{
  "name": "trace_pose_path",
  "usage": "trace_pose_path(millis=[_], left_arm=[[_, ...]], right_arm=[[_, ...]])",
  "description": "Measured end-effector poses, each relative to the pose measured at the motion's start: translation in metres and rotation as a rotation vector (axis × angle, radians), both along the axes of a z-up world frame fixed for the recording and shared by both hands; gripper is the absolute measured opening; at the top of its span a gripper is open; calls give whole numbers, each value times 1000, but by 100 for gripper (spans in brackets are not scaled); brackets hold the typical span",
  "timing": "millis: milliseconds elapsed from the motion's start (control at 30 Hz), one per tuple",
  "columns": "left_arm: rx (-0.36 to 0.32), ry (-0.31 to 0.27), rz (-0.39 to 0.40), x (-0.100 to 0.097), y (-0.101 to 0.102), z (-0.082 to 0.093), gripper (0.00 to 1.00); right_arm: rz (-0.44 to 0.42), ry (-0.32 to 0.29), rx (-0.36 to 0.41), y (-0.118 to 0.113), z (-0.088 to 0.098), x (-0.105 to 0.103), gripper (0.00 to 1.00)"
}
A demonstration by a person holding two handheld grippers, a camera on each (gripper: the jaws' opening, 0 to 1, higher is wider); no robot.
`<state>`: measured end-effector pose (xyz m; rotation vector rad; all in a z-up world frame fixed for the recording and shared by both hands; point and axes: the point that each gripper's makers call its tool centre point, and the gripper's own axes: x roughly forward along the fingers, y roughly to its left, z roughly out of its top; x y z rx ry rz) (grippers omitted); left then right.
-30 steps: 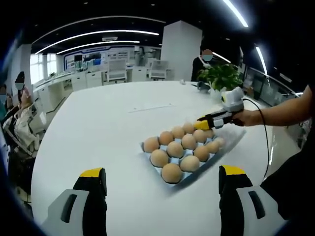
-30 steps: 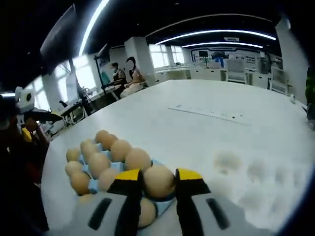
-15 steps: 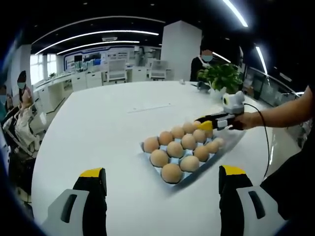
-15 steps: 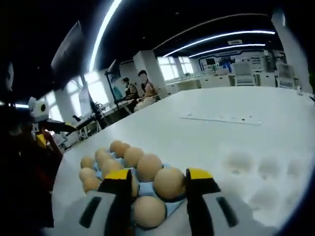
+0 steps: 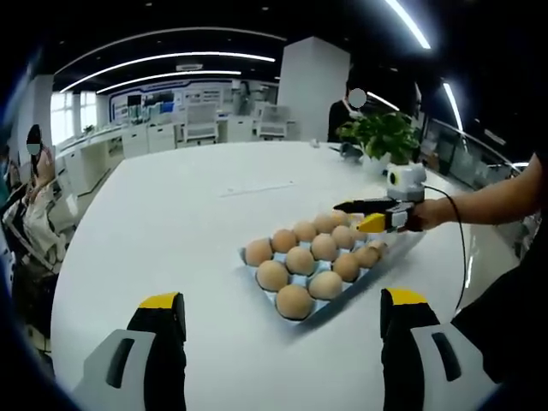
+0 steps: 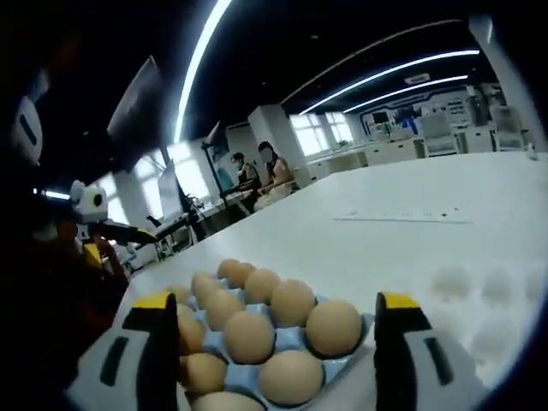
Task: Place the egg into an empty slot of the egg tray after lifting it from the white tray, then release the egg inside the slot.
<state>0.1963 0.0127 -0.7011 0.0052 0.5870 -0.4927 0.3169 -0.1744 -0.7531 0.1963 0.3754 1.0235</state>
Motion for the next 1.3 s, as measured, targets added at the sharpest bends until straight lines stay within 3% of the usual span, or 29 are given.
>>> trace_pose_path(millis=[100, 167, 233, 367, 833, 1300], left_arm=[[-3, -52, -34, 2, -5, 6, 93], [-34, -89, -51, 4, -12, 12, 94], [-81, -84, -39, 4, -16, 14, 99], [-99, -30, -27, 3, -16, 9, 99], [-105, -84, -38, -2, -20, 21, 99], [-93, -132, -62, -18, -26, 33, 99]], right_arm=[[-7, -37, 1, -2, 5, 1, 100], [-10, -15, 39, -2, 11, 0, 100], [-4, -15, 61, -1, 16, -3, 100], [9, 0, 70, -1, 19, -12, 100], [-39, -102, 100, -19, 54, -37, 100], [-85, -134, 115, -31, 74, -78, 100]])
